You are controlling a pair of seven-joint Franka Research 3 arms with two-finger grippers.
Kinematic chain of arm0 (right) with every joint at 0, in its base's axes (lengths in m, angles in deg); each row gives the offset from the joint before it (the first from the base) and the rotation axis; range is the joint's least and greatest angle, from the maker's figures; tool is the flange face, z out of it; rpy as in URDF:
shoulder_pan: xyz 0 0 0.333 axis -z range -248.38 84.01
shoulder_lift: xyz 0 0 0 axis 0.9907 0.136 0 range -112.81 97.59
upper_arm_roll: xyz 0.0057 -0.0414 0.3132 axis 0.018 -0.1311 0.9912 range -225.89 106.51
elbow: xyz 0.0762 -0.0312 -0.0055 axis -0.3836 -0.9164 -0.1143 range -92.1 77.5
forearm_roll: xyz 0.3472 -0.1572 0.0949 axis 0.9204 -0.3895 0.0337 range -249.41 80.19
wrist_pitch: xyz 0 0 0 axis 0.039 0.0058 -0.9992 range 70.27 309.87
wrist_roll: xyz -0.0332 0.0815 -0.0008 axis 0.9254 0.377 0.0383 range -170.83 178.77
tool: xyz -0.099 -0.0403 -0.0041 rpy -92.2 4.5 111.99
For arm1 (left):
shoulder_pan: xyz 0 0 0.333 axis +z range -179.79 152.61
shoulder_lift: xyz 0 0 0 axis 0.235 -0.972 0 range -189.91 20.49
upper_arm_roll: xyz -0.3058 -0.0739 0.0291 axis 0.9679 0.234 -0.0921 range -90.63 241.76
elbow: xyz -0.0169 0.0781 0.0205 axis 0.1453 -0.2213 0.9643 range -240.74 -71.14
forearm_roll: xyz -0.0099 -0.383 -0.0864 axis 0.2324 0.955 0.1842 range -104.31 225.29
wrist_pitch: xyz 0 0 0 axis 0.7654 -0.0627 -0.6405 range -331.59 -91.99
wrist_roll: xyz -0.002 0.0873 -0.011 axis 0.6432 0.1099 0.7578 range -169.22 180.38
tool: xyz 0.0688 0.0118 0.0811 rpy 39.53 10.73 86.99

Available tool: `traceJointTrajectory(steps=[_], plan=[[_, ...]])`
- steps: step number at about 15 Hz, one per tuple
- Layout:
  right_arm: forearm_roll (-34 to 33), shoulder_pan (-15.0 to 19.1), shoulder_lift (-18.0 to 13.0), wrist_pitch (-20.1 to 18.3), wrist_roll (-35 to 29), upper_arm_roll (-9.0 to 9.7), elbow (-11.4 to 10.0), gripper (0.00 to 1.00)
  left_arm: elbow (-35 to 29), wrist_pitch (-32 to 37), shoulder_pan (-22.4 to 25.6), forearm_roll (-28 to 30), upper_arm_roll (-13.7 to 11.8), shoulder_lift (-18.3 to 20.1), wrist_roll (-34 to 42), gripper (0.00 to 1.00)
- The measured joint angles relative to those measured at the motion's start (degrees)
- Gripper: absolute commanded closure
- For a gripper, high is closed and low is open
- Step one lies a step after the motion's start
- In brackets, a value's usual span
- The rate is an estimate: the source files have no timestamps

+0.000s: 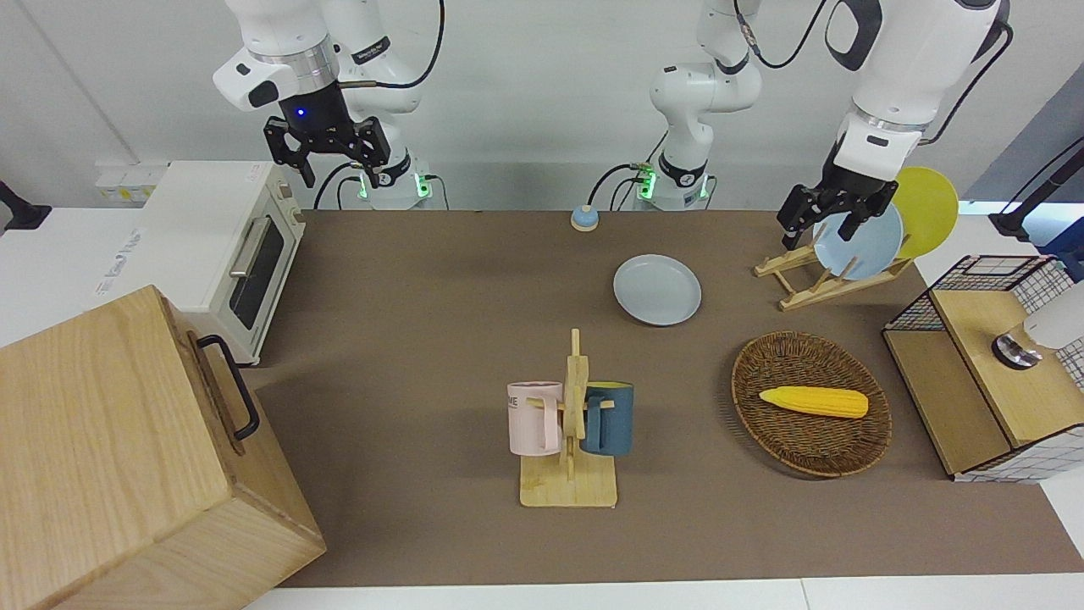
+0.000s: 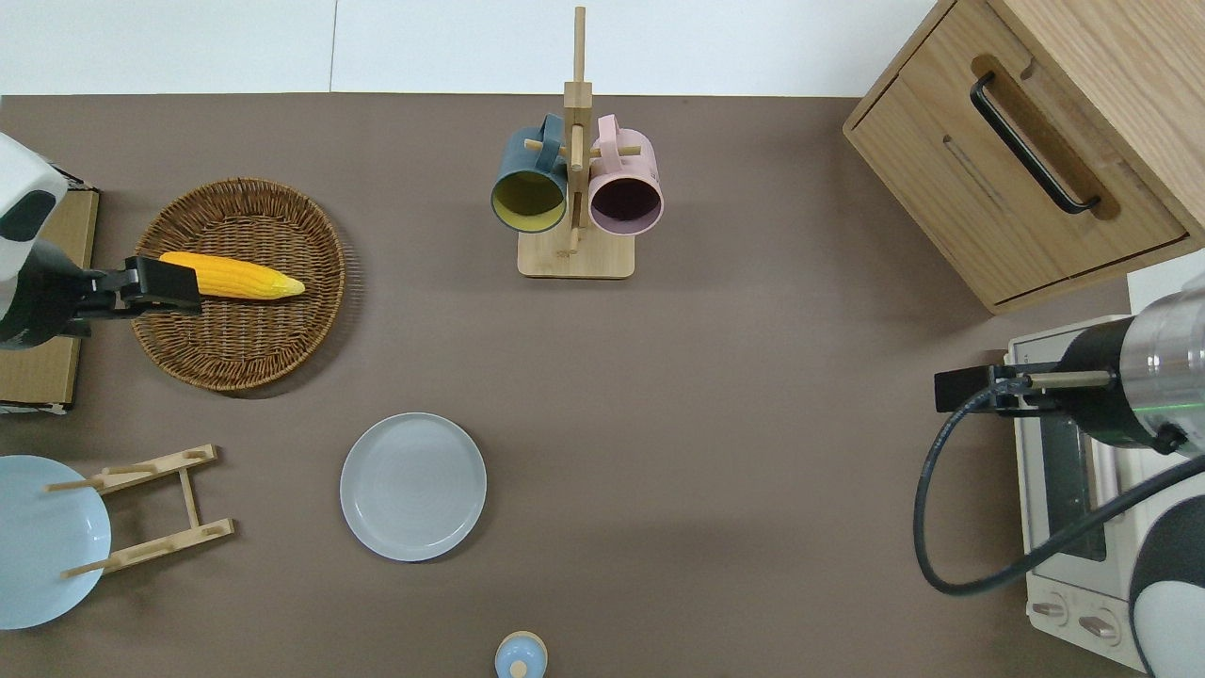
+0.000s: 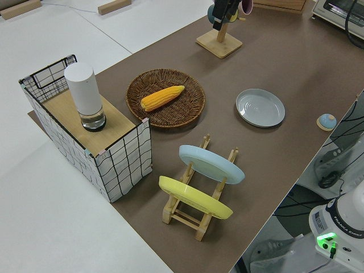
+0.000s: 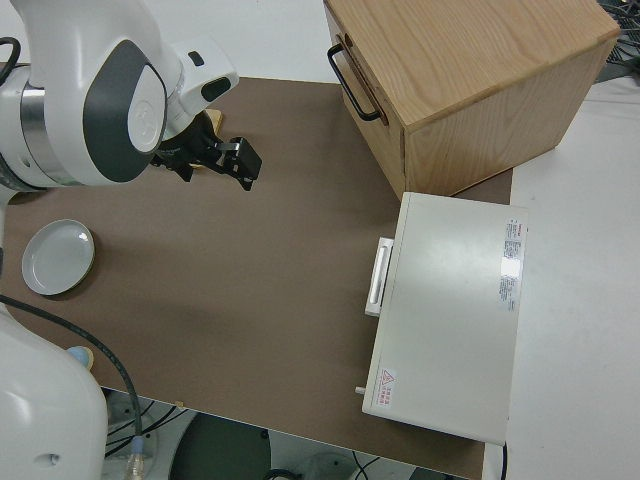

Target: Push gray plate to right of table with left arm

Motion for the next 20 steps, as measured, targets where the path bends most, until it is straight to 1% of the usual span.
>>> traceJointTrajectory(steps=[14, 17, 20], plan=[[0.0, 0.0, 0.0, 0.0, 0.0, 0.0, 0.0, 0.005, -0.06, 0.15, 0.0, 0.44, 0.06, -0.01, 0.0, 0.01], [0.0, 0.0, 0.0, 0.0, 0.0, 0.0, 0.0, 0.005, -1.21, 0.48, 0.0, 0.44, 0.05, -0.13, 0.0, 0.01], [0.0, 0.0, 0.0, 0.0, 0.0, 0.0, 0.0, 0.005, -4.46, 0.38, 0.0, 0.44, 0.04, -0.38, 0.0, 0.01]])
